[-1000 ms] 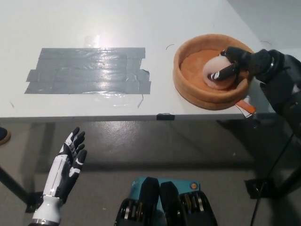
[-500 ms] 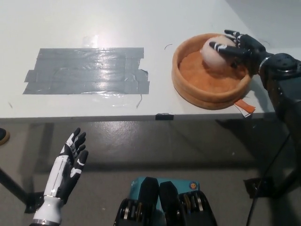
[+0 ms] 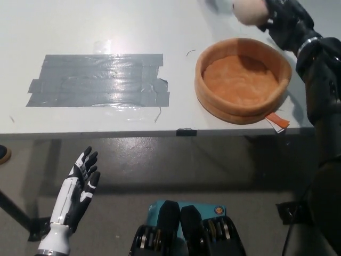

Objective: An emotional support dumpling is kept in a soft plate infront in the middle of the desk infront of the robot. The robot extends its right arm to pick up the dumpling and hands it to a person

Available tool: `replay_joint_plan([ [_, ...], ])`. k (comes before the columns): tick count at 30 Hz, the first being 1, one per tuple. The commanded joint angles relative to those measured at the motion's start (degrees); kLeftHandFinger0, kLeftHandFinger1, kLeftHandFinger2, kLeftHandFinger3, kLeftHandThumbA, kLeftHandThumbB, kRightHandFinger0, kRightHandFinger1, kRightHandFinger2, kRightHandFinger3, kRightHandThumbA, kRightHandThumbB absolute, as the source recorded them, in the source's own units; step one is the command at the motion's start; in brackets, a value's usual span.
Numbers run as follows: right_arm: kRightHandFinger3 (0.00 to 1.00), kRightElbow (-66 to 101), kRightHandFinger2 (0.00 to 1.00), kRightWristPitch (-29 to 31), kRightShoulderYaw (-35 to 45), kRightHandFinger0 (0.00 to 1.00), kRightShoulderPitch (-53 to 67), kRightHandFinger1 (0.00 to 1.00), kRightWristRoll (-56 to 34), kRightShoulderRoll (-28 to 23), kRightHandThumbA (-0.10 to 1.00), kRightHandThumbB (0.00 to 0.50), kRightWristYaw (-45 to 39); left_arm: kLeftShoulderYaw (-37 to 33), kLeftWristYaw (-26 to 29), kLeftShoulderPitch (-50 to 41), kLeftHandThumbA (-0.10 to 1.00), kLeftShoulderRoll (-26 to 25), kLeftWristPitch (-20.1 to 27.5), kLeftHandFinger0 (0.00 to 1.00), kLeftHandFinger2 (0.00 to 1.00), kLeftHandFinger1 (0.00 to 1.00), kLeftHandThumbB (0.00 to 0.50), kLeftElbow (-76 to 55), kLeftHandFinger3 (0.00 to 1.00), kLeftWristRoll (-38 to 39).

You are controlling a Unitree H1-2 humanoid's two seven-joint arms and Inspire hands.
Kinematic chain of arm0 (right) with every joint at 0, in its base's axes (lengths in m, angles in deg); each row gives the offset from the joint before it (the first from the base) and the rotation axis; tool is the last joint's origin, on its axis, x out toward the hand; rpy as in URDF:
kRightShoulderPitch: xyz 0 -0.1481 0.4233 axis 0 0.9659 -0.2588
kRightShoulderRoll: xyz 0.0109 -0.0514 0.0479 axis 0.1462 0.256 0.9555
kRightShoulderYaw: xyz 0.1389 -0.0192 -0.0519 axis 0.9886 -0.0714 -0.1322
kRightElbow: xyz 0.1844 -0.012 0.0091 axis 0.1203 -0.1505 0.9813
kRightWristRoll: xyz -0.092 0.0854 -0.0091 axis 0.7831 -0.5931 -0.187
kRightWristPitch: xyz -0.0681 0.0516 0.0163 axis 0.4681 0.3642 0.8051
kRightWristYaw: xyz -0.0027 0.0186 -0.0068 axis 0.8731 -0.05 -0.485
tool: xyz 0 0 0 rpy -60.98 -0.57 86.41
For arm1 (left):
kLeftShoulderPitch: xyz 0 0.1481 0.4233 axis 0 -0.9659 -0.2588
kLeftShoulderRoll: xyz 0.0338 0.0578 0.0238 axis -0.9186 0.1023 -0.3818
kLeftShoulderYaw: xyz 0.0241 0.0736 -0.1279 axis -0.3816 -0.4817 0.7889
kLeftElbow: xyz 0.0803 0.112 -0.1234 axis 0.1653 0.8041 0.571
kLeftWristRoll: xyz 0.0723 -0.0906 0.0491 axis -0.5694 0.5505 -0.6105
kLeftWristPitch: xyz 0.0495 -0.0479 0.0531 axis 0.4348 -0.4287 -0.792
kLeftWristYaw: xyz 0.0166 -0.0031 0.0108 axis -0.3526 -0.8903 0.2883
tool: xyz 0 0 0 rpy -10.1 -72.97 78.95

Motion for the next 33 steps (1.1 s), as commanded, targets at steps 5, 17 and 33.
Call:
replay_joint_plan([
  [5, 1.00, 20.4, 0.72, -10.1, 1.3, 0.00, -1.8, 0.39, -30.7, 4.2, -0.10, 0.097, 7.4, 0.0, 0.0, 0.8, 0.84, -0.3, 0.8, 1.00, 1.00, 1.00, 0.327, -1.1, 1.00, -0.2],
  [17, 1.00, 17.5, 0.95, -10.1, -0.8, 0.00, -4.0, 0.40, -16.4, 4.5, -0.10, 0.107, 13.2, -0.4, -0.1, 0.9, 0.83, -0.4, 1.2, 1.00, 1.00, 1.00, 0.328, -1.0, 1.00, -0.8],
  [33, 0.63, -13.5, 0.78, 19.3, -41.4, 0.00, -15.1, 0.39, 22.2, 1.6, -0.10, 0.162, 29.3, -0.6, -0.4, 1.1, 0.84, -0.6, 0.6, 1.00, 1.00, 1.00, 0.322, -1.9, 1.00, -0.6],
])
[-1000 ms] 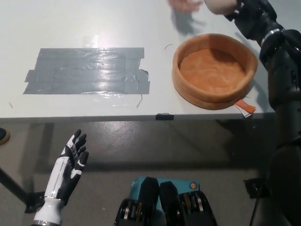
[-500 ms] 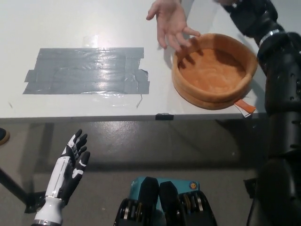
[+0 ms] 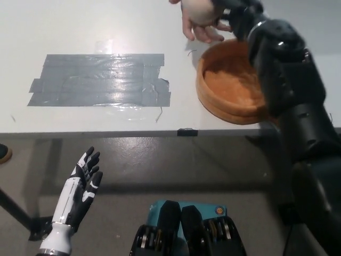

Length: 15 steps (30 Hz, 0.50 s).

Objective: An emotional support dumpling is kept in a soft plate infront in the middle of the desk infront of the robot. The robot extends its right arm to pick up the dumpling and hands it to a person

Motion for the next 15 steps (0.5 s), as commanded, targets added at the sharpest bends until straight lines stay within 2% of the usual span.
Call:
replay_joint_plan([
  [1, 0.66, -9.9, 0.83, 19.6, -16.5, 0.00, -11.4, 0.38, 22.0, -1.6, -0.10, 0.160, 12.7, -0.2, -0.4, 0.9, 0.84, -0.7, 1.3, 1.00, 1.00, 1.00, 0.323, -2.0, 1.00, -0.3],
  [3, 0.79, -12.5, 0.85, 21.0, -20.4, 0.00, -11.5, 0.39, 24.6, -1.4, -0.10, 0.170, 14.6, -0.1, -0.6, 0.8, 0.83, -0.6, 0.9, 1.00, 1.00, 1.00, 0.339, -2.3, 1.00, 0.2],
  [6, 0.77, -15.7, 0.82, 22.4, -24.9, 0.00, -11.3, 0.38, 26.6, -1.2, -0.10, 0.162, 16.8, -0.2, -0.5, 0.8, 0.85, -0.9, 1.1, 1.00, 1.00, 1.00, 0.336, -2.3, 1.00, -0.4],
  [8, 0.85, -17.6, 0.93, 21.7, -26.8, 0.02, -10.7, 0.47, 26.7, -0.8, -0.10, 0.178, 16.9, -0.2, -0.7, 0.8, 0.85, -1.0, 1.0, 1.00, 1.00, 1.00, 0.340, -2.4, 1.00, -0.1],
  [9, 0.93, -18.1, 1.00, 21.8, -27.4, 0.07, -10.6, 0.54, 26.6, -0.8, -0.10, 0.199, 17.1, -0.2, -0.8, 0.8, 0.85, -1.0, 0.9, 1.00, 1.00, 1.00, 0.342, -2.5, 1.00, 0.0],
  [11, 0.94, -18.8, 1.00, 22.2, -28.5, 0.09, -10.6, 0.56, 26.4, -0.8, -0.10, 0.203, 17.6, -0.2, -0.8, 0.8, 0.85, -1.0, 0.8, 1.00, 1.00, 1.00, 0.344, -2.6, 1.00, 0.1],
  [12, 1.00, -19.2, 1.00, 21.8, -29.8, 0.21, -10.6, 0.63, 26.9, -0.9, -0.08, 0.245, 17.5, -0.2, -0.8, 0.8, 0.85, -1.0, 0.8, 1.00, 1.00, 1.00, 0.345, -2.6, 1.00, 0.1],
  [13, 1.00, -19.4, 1.00, 21.4, -30.6, 0.21, -10.6, 0.63, 27.4, -1.0, -0.08, 0.245, 17.3, -0.2, -0.9, 0.8, 0.85, -1.0, 0.8, 1.00, 1.00, 1.00, 0.345, -2.6, 1.00, 0.2],
  [14, 1.00, -19.4, 1.00, 20.3, -31.6, 0.75, -10.6, 1.00, 27.8, -1.2, 0.18, 0.319, 15.8, -0.2, -0.9, 0.8, 0.85, -1.0, 0.9, 1.00, 1.00, 1.00, 0.344, -2.5, 1.00, 0.3],
  [15, 1.00, -19.2, 1.00, 19.1, -32.6, 1.00, -10.6, 1.00, 28.2, -1.6, 0.49, 0.420, 13.5, -0.2, -1.0, 0.8, 0.85, -1.1, 1.0, 1.00, 1.00, 1.00, 0.346, -2.5, 1.00, 0.2],
])
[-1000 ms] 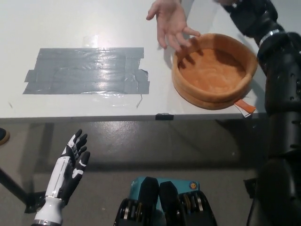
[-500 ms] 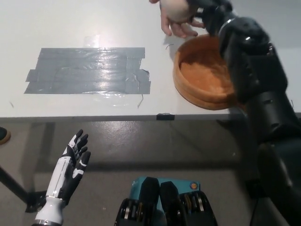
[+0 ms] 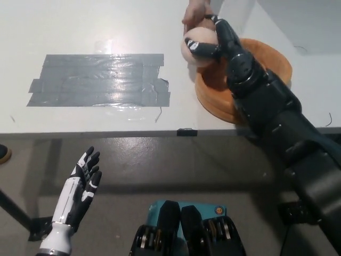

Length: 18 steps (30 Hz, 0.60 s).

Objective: An emotional support dumpling is kept in a soft plate infront in the middle of the desk infront of the robot. The robot extends its right arm to pick up the dumpling and hands it to a person

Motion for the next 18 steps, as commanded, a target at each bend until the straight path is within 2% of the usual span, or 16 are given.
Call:
replay_joint_plan([
  [1, 1.00, -1.3, 1.00, 5.4, -7.4, 1.00, -7.9, 1.00, 11.8, -1.9, 0.58, 0.450, 0.9, -0.2, -0.9, 0.9, 0.85, -1.1, 1.1, 1.00, 1.00, 1.00, 0.348, -2.4, 1.00, 0.0],
  [4, 1.00, -0.8, 1.00, 5.2, -7.8, 1.00, -8.4, 1.00, 11.1, -2.4, 0.64, 0.425, 0.4, -0.1, -0.6, 0.9, 0.85, -1.1, 0.8, 1.00, 1.00, 1.00, 0.344, -2.5, 1.00, -0.6],
  [9, 1.00, -0.1, 1.00, 7.6, -5.7, 1.00, -8.9, 1.00, 10.2, -2.8, 0.63, 0.409, 2.4, 0.1, -0.7, 1.0, 0.86, -1.3, 0.8, 1.00, 1.00, 1.00, 0.350, -2.5, 1.00, -0.5],
  [12, 1.00, 0.0, 1.00, 8.9, -4.1, 1.00, -9.0, 1.00, 9.7, -2.8, 0.60, 0.415, 2.7, 0.1, -0.7, 1.0, 0.86, -1.4, 1.1, 1.00, 1.00, 1.00, 0.348, -2.2, 1.00, -0.6],
  [13, 1.00, 0.3, 1.00, 9.0, -4.2, 1.00, -9.1, 1.00, 10.2, -3.1, 0.64, 0.418, 2.5, 0.0, -0.7, 1.0, 0.86, -1.3, 1.1, 1.00, 1.00, 1.00, 0.349, -2.1, 1.00, -0.5],
  [18, 1.00, 1.2, 1.00, 9.6, -3.8, 1.00, -8.7, 1.00, 11.5, -3.7, 0.65, 0.432, 1.9, -0.1, -0.8, 0.6, 0.85, -1.0, 1.0, 1.00, 1.00, 1.00, 0.344, -2.3, 1.00, -0.2],
])
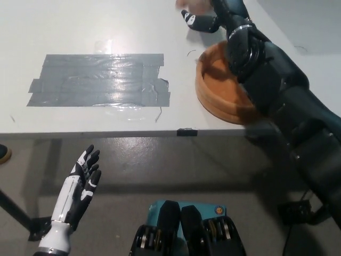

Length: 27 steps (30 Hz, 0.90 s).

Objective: An emotional support dumpling is kept in a soft plate infront in the middle of the desk infront of the robot. The robot extends its right arm to pick up the dumpling and hands it to a person

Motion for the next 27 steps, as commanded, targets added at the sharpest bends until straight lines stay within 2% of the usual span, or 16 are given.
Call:
replay_joint_plan([
  [1, 1.00, 2.2, 1.00, 3.2, 1.0, 1.00, -3.9, 1.00, 2.5, -1.5, 0.67, 0.434, 0.9, -0.1, -0.6, 0.3, 0.83, -0.6, 0.5, 1.00, 1.00, 1.00, 0.357, -1.8, 1.00, 0.5],
  [4, 1.00, 2.8, 1.00, 2.2, 0.8, 1.00, -3.6, 1.00, 3.3, -1.9, 0.72, 0.452, 0.2, -0.1, -0.4, 0.0, 0.85, -0.7, 1.2, 1.00, 1.00, 1.00, 0.339, -1.7, 1.00, -0.2],
  [8, 1.00, 5.2, 1.00, 2.1, 1.5, 1.00, -2.1, 1.00, 3.3, -2.9, 0.75, 0.445, -0.3, -0.2, -0.3, -0.8, 0.83, -0.4, 2.3, 1.00, 1.00, 1.00, 0.331, -1.6, 1.00, -0.1],
  [10, 1.00, 8.0, 1.00, 2.1, 2.2, 1.00, -1.5, 1.00, 3.3, -3.9, 0.82, 0.441, -0.8, -0.3, -0.2, -0.9, 0.84, -0.3, 2.3, 1.00, 1.00, 1.00, 0.331, -1.9, 1.00, -0.3],
  [13, 1.00, 16.1, 1.00, 3.5, 5.4, 1.00, 0.5, 1.00, 1.7, -6.0, 0.95, 0.492, -0.7, -0.3, -0.2, -0.6, 0.85, -0.6, 1.2, 1.00, 1.00, 1.00, 0.339, -2.5, 1.00, -0.8],
  [14, 1.00, 18.4, 1.00, 3.2, 6.0, 1.00, 1.2, 1.00, 1.7, -6.4, 0.97, 0.493, -0.9, -0.3, -0.3, -0.6, 0.85, -0.6, 0.9, 1.00, 1.00, 1.00, 0.338, -2.6, 1.00, -0.7],
  [16, 1.00, 33.2, 1.00, -0.6, 8.6, 1.00, 5.4, 1.00, 1.4, -8.7, 1.00, 0.499, -3.1, -0.1, -0.7, -0.4, 0.83, -0.5, 0.7, 1.00, 1.00, 1.00, 0.321, -2.3, 1.00, 0.4],
  [19, 1.00, 53.2, 1.00, -5.3, 11.4, 1.00, 12.2, 1.00, -0.5, -11.8, 1.00, 0.470, -7.6, 0.2, -1.2, 0.0, 0.79, -0.6, 0.6, 1.00, 1.00, 1.00, 0.315, -2.0, 1.00, 2.0],
  [21, 1.00, 67.6, 1.00, -9.0, 13.6, 1.00, 18.2, 1.00, -2.7, -13.6, 0.97, 0.449, -10.1, 0.0, -1.0, 0.0, 0.82, -0.8, 1.1, 1.00, 1.00, 1.00, 0.320, -1.7, 1.00, 1.0],
  [23, 1.00, 76.5, 1.00, -10.6, 14.6, 1.00, 22.6, 1.00, -3.6, -14.9, 0.97, 0.434, -11.2, -0.1, -1.3, 0.2, 0.81, -0.8, 1.6, 1.00, 1.00, 1.00, 0.313, -1.2, 1.00, 1.4],
  [24, 1.00, 82.5, 1.00, -11.1, 15.3, 1.00, 26.4, 1.00, -4.3, -15.9, 0.97, 0.419, -11.7, -0.3, -1.3, -0.1, 0.81, -0.7, 0.8, 1.00, 1.00, 1.00, 0.335, -1.4, 1.00, 1.1],
  [27, 1.00, 90.8, 1.00, -11.9, 16.4, 1.00, 31.9, 1.00, -4.9, -16.9, 0.94, 0.400, -12.0, -0.6, -1.1, -0.5, 0.81, -0.3, 0.8, 1.00, 1.00, 1.00, 0.331, -1.4, 1.00, 0.6],
])
